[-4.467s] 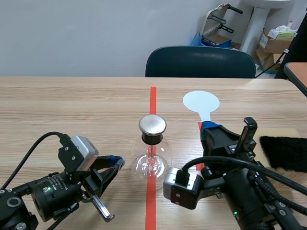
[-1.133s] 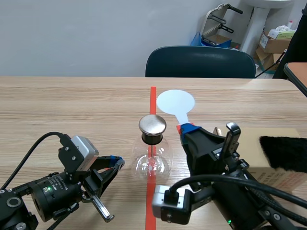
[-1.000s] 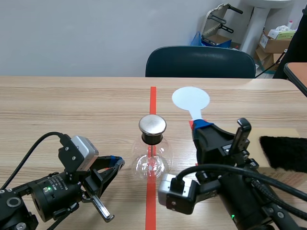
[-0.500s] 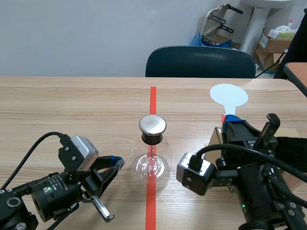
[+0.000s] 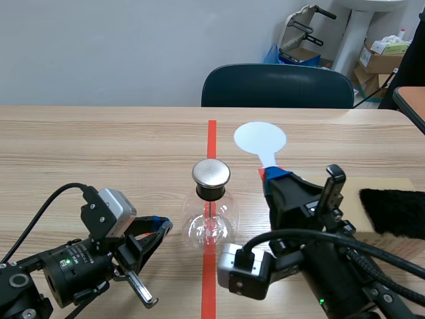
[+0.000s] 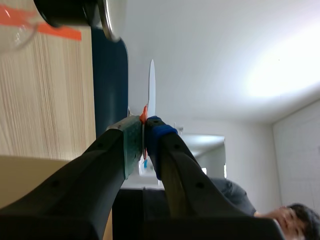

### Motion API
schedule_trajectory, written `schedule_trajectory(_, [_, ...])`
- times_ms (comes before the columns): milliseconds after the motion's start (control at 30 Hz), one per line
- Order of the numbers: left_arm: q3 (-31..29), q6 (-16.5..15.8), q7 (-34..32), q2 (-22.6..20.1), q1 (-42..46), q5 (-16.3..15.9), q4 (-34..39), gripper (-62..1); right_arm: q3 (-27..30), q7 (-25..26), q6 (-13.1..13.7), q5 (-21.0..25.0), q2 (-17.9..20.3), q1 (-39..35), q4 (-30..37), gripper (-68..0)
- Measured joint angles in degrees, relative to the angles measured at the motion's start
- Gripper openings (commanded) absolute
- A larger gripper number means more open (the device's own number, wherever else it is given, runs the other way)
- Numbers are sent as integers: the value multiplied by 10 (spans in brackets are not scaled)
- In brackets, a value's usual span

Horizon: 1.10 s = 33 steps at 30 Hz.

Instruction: Do the electroscope experiment

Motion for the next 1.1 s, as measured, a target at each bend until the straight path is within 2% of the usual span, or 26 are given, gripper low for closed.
schedule_trajectory(367, [0,0,0,0,0,0,0,-578,0,165,0,-2,0,0,0,-664])
schedule_trajectory(567, [0,0,0,0,0,0,0,-578,0,196,0,-3,0,0,0,-664])
schedule_trajectory(767, [0,0,0,0,0,0,0,-578,0,185,0,-3,0,0,0,-664])
schedule_trajectory(967, [0,0,0,0,0,0,0,-578,0,116,0,-2,0,0,0,-664])
schedule_trajectory(1100, [0,0,0,0,0,0,0,-578,0,49,0,-2,0,0,0,-664])
